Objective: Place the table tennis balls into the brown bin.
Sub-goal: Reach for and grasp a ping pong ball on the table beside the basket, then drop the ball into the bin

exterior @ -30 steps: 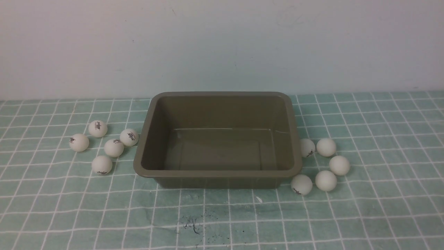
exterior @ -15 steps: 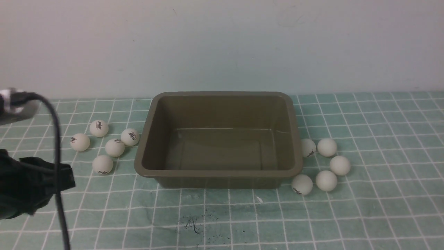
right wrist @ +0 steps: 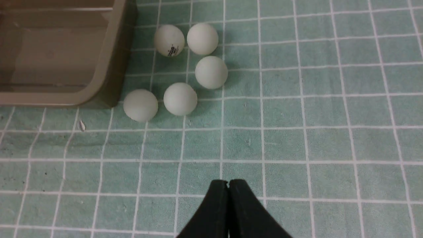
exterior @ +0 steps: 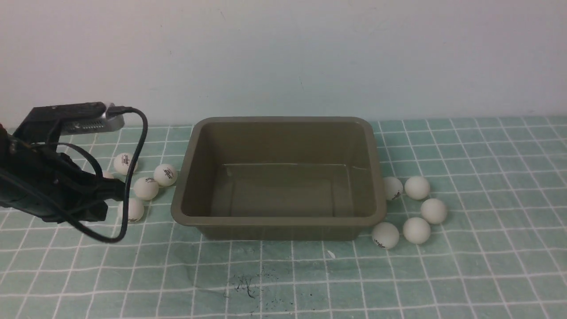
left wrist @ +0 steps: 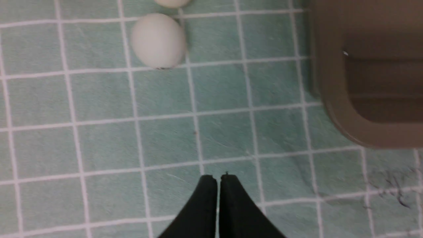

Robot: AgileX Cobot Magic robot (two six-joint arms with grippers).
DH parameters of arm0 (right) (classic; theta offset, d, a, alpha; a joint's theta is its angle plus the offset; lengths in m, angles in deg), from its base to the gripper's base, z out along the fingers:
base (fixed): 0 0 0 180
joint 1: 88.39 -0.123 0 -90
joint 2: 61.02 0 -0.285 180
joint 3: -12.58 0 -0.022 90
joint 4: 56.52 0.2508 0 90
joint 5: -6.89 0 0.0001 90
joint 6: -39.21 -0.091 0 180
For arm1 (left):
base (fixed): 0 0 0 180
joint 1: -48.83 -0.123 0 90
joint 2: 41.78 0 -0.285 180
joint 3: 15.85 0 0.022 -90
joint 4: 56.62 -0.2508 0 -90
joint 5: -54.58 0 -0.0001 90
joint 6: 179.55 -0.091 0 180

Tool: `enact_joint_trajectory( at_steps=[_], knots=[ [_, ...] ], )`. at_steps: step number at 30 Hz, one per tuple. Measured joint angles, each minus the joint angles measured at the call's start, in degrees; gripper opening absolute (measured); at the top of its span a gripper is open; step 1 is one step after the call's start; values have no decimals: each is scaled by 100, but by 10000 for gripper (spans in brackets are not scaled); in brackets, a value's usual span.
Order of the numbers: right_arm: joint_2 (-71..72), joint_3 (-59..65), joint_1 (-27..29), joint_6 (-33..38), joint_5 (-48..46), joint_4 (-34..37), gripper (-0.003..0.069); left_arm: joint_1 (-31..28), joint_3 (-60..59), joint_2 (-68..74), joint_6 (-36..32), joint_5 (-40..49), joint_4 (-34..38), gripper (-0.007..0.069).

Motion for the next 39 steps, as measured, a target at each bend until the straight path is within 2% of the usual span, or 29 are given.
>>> enact_joint_trajectory(
  at_steps=[4, 6, 7, 8, 11, 13, 15, 16, 19, 21, 23, 24, 25, 27, 31, 33, 34, 35, 39],
  knots=[
    [-350, -31, 0, 368, 0, 374, -15, -118, 255, 546, -271, -137, -49, 1],
    [-389, -31, 0, 425, 26, 494, -15, -118, 319, 768, -463, -270, 8, 22],
    [-408, -31, 0, 472, 166, 623, -15, -118, 391, 1018, -729, -482, 178, 76],
    [-408, -31, 0, 471, 166, 623, -15, -118, 392, 1045, -729, -513, 178, 76],
    [-408, -33, -1, 486, 414, 672, -15, -118, 427, 1424, -1167, -861, 415, 193],
    [-412, -33, -1, 486, 557, 687, -15, -118, 439, 1772, -1482, -1241, 713, 355],
    [-438, -33, -1, 486, 580, 691, -15, -118, 439, 1868, -1572, -1352, 822, 402],
    [-497, -37, -1, 486, 586, 691, -15, -118, 442, 2002, -1705, -1543, 976, 457],
    [-749, -72, -1, 486, 577, 691, -15, -118, 442, 2213, -1844, -1871, 1100, 516],
    [-869, -101, -1, 486, 574, 691, -15, -118, 442, 2273, -1859, -1942, 1113, 517],
    [-1127, -197, -1, 504, 574, 691, -15, -118, 442, 2409, -1876, -2060, 1119, 472],
    [-1362, -331, -1, 521, 569, 691, -15, -118, 442, 2475, -1876, -2066, 1119, 388],
    [-1492, -416, 18, 526, 567, 697, -15, -118, 442, 2490, -1876, -2058, 1119, 349],
    [-1782, -613, 103, 563, 561, 704, -15, -118, 464, 2490, -1885, -2022, 1113, 342],
    [-2600, -1084, 358, 563, 574, 715, 2, -184, 552, 2278, -1802, -1187, 1005, 346],
    [-3215, -1355, 396, 794, 581, 801, 55, -245, 633, 1842, -1611, -554, 950, 346],
    [-3566, -1510, 388, 916, 588, 910, 104, -240, 681, 1565, -1553, -337, 950, 346],
    [-3716, -1575, 372, 984, 616, 960, 129, -219, 721, 1379, -1533, -221, 957, 346],
    [-4627, -2021, 232, 1112, 822, 1053, 311, 214, 900, 643, -1531, 2, 1023, 346]
  ],
)
